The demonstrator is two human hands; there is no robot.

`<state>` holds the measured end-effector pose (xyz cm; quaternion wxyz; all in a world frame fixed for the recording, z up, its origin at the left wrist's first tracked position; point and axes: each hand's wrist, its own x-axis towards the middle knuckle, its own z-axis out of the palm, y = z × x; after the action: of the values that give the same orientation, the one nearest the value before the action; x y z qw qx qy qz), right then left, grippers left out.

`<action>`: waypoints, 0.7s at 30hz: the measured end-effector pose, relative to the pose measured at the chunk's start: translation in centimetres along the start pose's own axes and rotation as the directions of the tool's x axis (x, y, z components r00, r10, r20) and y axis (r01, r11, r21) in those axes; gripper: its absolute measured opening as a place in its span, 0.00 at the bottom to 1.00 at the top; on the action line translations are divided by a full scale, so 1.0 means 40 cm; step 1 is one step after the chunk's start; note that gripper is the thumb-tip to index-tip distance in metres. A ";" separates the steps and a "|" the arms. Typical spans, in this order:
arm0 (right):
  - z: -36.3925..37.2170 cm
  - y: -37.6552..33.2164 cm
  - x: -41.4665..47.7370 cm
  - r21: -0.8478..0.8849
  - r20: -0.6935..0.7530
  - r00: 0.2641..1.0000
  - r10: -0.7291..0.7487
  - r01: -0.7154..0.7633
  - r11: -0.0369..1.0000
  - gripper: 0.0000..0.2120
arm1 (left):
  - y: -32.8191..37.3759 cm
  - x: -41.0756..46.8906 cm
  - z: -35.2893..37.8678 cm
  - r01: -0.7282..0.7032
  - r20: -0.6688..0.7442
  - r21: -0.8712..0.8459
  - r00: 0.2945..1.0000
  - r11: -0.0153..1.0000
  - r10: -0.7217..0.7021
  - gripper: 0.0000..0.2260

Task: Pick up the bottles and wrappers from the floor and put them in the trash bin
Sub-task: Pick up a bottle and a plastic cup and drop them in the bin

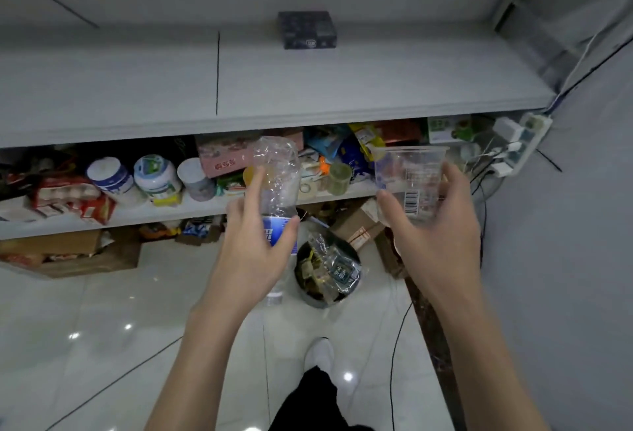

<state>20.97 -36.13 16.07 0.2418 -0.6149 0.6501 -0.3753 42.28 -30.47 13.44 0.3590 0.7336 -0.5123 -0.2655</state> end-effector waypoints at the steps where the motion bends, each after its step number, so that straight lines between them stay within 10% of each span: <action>1: -0.001 0.026 0.023 -0.002 0.008 1.000 0.010 -0.010 1.000 0.45 | 0.006 0.018 0.030 0.032 0.014 -0.002 0.999 0.999 -0.032 0.35; 21: 0.299 0.608 0.203 -0.040 0.401 0.893 0.202 -0.203 0.978 0.37 | -0.300 0.180 0.640 0.397 -0.058 0.102 0.918 0.912 -0.393 0.36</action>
<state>14.19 -47.31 -9.03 0.4092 -0.6076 0.6462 -0.2140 32.00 -41.16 -11.70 0.2656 0.8457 -0.3607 -0.2900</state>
